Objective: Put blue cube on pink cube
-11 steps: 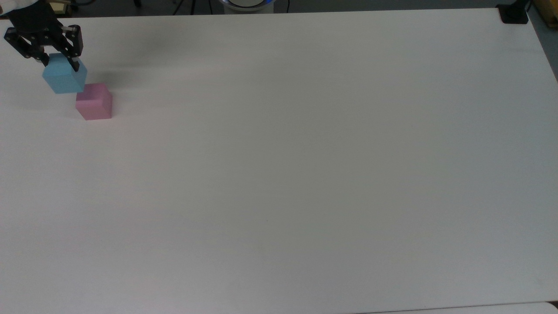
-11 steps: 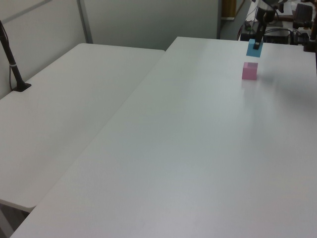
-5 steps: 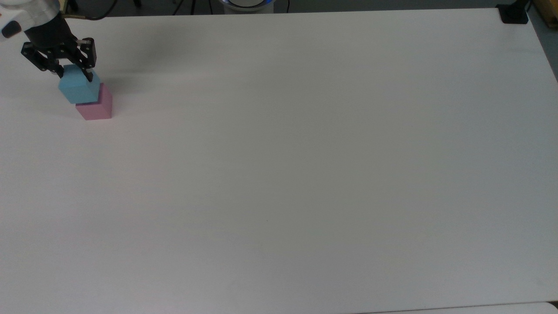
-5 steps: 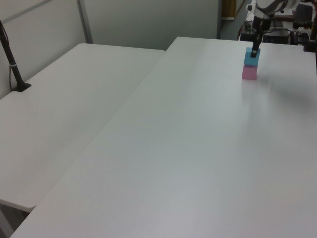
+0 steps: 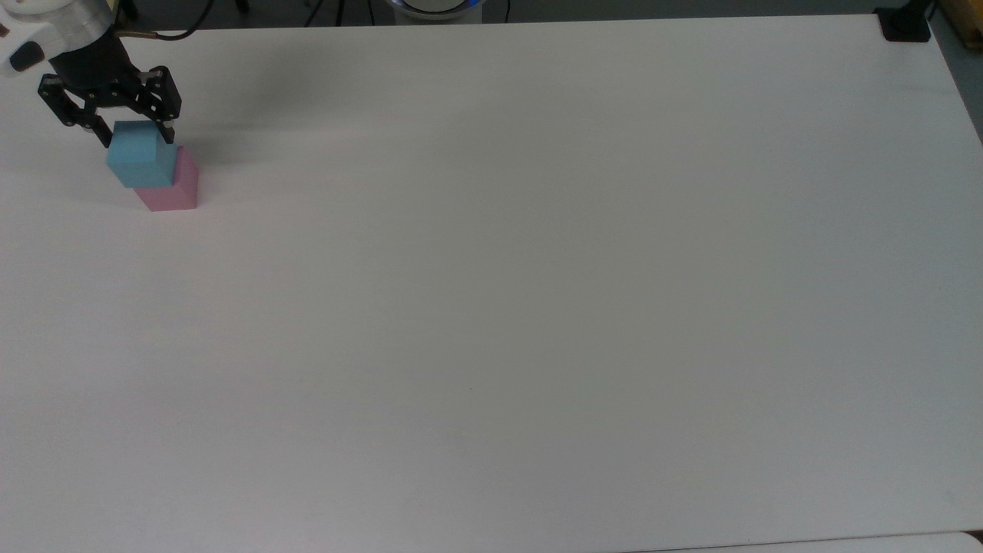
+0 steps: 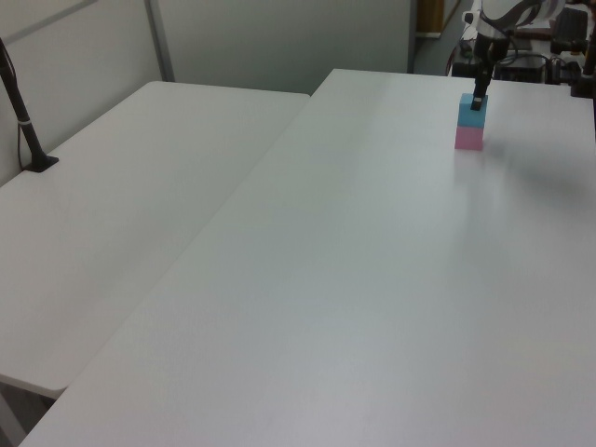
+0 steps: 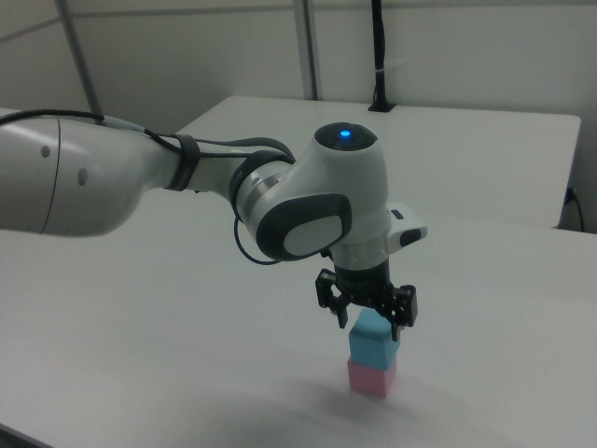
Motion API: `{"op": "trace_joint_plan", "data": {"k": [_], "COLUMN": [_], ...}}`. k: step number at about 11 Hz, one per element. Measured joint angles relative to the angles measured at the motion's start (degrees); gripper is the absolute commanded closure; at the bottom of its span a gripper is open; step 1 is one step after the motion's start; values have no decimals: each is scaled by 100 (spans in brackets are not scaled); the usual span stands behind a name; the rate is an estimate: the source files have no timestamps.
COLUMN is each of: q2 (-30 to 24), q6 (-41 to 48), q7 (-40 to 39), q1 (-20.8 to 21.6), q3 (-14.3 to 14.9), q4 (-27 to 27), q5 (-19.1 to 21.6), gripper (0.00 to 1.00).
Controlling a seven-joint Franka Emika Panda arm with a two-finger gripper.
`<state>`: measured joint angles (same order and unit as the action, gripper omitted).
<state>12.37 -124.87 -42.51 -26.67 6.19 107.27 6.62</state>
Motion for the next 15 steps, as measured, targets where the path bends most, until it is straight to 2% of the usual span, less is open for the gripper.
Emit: {"op": "trace_joint_plan", "data": {"k": [4,5,8,10,13,15], "q2": [-90,-217,-938,-1406,-1895,-1997], "q6": [181,650,2927,3866,4088,4121], "q7": [88,264,1236,2040,3680,4023], "q1": [-20,-28,-16,67,889,1567], "q3": [24,35,41,-29,-52,24], "q4": [-62,-225,-1223,-1709,-1874,-1872], "q5": [0,0,1,30,49,25], "gripper": [0,0,0,0,0,0]}}
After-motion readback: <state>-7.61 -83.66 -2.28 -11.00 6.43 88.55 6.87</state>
